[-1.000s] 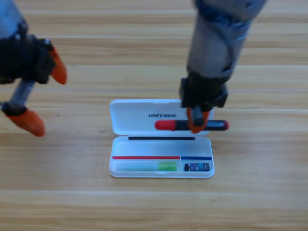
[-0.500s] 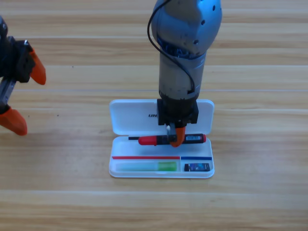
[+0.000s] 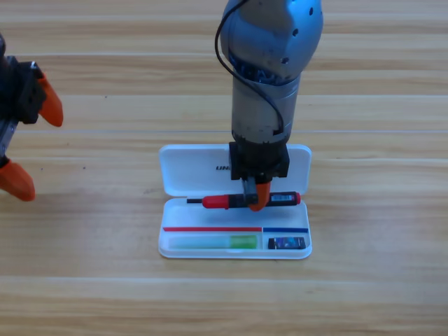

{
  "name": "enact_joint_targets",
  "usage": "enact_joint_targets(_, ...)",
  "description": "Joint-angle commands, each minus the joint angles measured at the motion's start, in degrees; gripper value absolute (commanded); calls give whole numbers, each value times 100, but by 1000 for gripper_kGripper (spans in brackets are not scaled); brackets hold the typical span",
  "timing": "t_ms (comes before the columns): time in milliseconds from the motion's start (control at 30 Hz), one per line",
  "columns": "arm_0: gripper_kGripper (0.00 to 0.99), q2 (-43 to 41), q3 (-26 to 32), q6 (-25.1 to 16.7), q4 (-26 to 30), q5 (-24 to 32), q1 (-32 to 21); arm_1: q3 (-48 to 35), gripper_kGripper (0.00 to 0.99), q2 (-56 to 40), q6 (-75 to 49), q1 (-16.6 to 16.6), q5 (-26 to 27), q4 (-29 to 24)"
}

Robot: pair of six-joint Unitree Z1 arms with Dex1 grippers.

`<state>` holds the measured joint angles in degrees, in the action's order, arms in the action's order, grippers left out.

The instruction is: Clean up eraser and pencils

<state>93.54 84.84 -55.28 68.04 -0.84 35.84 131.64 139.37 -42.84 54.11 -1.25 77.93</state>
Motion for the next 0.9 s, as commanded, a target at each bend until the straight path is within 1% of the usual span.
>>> enact_joint_targets(33, 990, -2, -135, -62, -45, 57, -69, -24, 388, 354, 92, 108, -147, 109)
enact_joint_targets(67, 990, 6, -135, -62, -54, 57, -69, -24, 597, 345, 118, 108, -147, 117)
enact_joint_targets(100, 990, 6, -135, -62, -54, 57, -69, -24, 753, 319, 135, 108, -147, 126)
enact_joint_targets(133, 990, 6, -135, -62, -54, 57, -69, -24, 782, 293, 162, 108, -147, 135)
enact_joint_targets(267, 990, 15, -161, -62, -71, 66, -69, -33, 792, 161, 188, 108, -121, 144)
enact_joint_targets(367, 990, 15, -179, -62, -89, 66, -69, -42, 850, 29, 232, 108, -68, 153)
enact_joint_targets(467, 990, 33, -187, -62, -124, 75, -69, -94, 861, -411, 258, 170, 204, 337)
enact_joint_targets(567, 990, 147, -152, -62, -256, 84, -95, -235, 861, -1289, 355, 249, 661, 566)
enact_joint_targets(700, 990, 437, 50, -62, -335, 224, -209, -842, 877, -2766, 443, 319, 1153, 574)
enact_joint_targets(767, 990, 498, 103, -44, -335, 242, -218, -1202, 877, -3390, 531, 319, 1479, 566)
enact_joint_targets(833, 990, 516, 111, -27, -335, 251, -227, -1641, 907, -3944, 733, 319, 1795, 416)
enact_joint_targets(900, 990, 569, 173, -27, -335, 268, -253, -2265, 937, -4489, 997, 319, 1971, -67)
